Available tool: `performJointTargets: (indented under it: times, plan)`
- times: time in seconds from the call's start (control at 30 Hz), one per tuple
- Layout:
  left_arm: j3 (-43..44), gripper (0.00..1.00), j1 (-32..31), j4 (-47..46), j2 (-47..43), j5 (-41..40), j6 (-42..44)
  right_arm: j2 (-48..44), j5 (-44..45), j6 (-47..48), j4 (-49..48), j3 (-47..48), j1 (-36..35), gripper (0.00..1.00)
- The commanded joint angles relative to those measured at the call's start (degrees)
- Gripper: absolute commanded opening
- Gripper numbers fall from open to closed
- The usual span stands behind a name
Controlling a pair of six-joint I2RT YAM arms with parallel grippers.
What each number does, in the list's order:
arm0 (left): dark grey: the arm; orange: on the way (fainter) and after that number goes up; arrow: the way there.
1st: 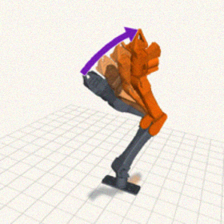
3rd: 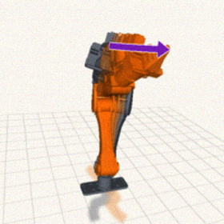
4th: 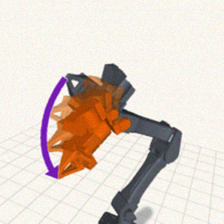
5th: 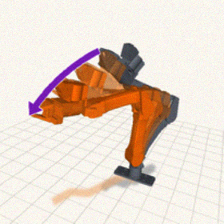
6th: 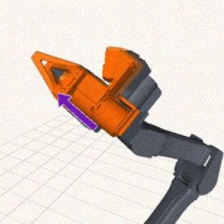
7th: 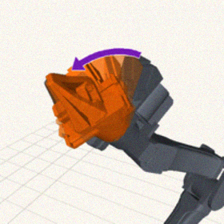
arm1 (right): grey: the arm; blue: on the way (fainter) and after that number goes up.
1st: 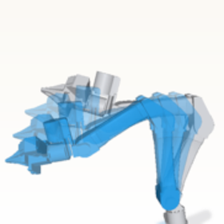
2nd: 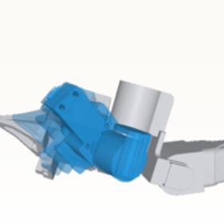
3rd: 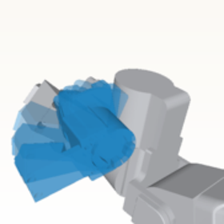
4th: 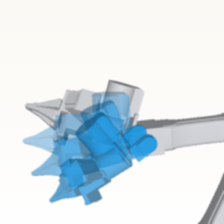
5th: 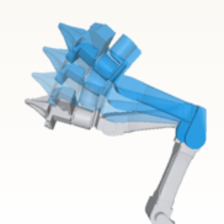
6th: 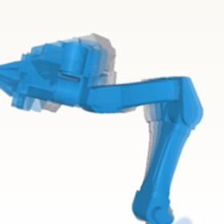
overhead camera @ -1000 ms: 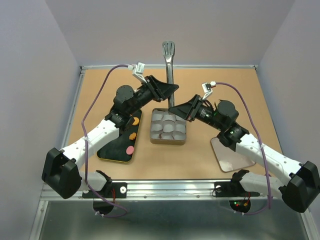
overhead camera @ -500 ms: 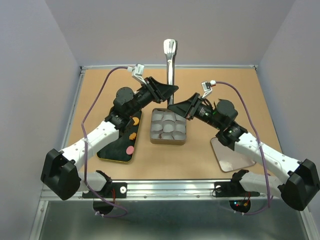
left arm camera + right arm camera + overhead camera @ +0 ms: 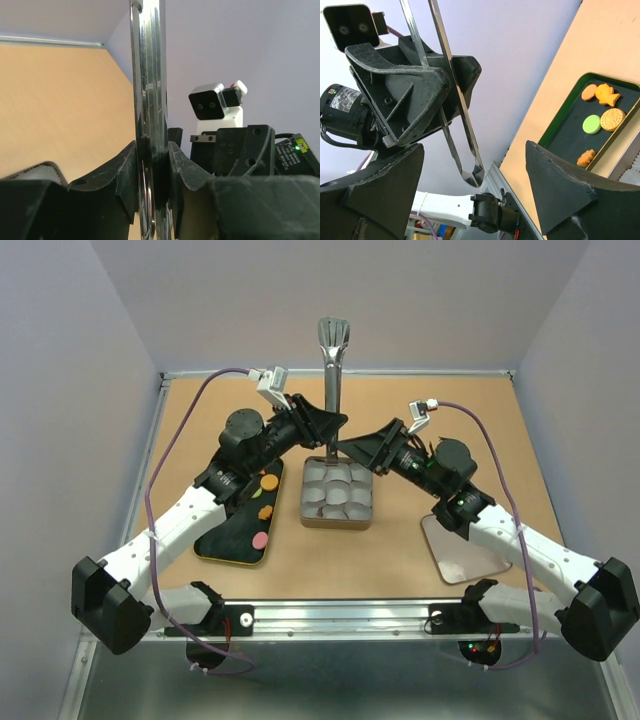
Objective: Pack the cookies
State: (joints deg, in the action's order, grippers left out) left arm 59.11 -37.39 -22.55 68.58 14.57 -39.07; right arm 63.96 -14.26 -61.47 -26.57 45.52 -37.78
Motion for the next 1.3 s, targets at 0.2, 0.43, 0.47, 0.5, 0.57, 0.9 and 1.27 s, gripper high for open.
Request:
performJointTargets:
  times: [0.2,0.43,0.47,0.5,0.57,0.9,1.27]
  plan:
    - [8.46,0.37,0.74,18.54,-4.32,-11.10,11.28,-5.77,3.18,7.13,5.96,0.44,0.34,0.91]
    - [16.38,0.39,0.74,47.39,-4.07,-36.08,12.44,-9.73,10.21,14.97,15.39,1.86,0.34,0.94]
    - [16.56,0.41,0.65,49.51,-4.15,-37.32,12.18,-10.26,10.65,15.24,15.75,1.68,0.34,0.94]
    - [16.65,0.42,0.74,51.53,-4.24,-38.46,11.74,-10.44,10.75,15.42,16.10,1.59,0.34,0.94]
    - [16.56,0.44,0.65,56.81,-4.50,-40.40,9.98,-10.79,10.66,15.51,16.81,1.07,0.25,0.94]
    - [12.87,0.46,0.74,69.82,-4.15,-44.27,4.53,-12.46,10.31,14.98,17.43,-1.75,0.25,0.94]
    - [10.94,0.56,0.82,77.56,-0.99,-45.33,1.28,-13.60,9.60,15.15,18.74,-3.33,0.34,0.95]
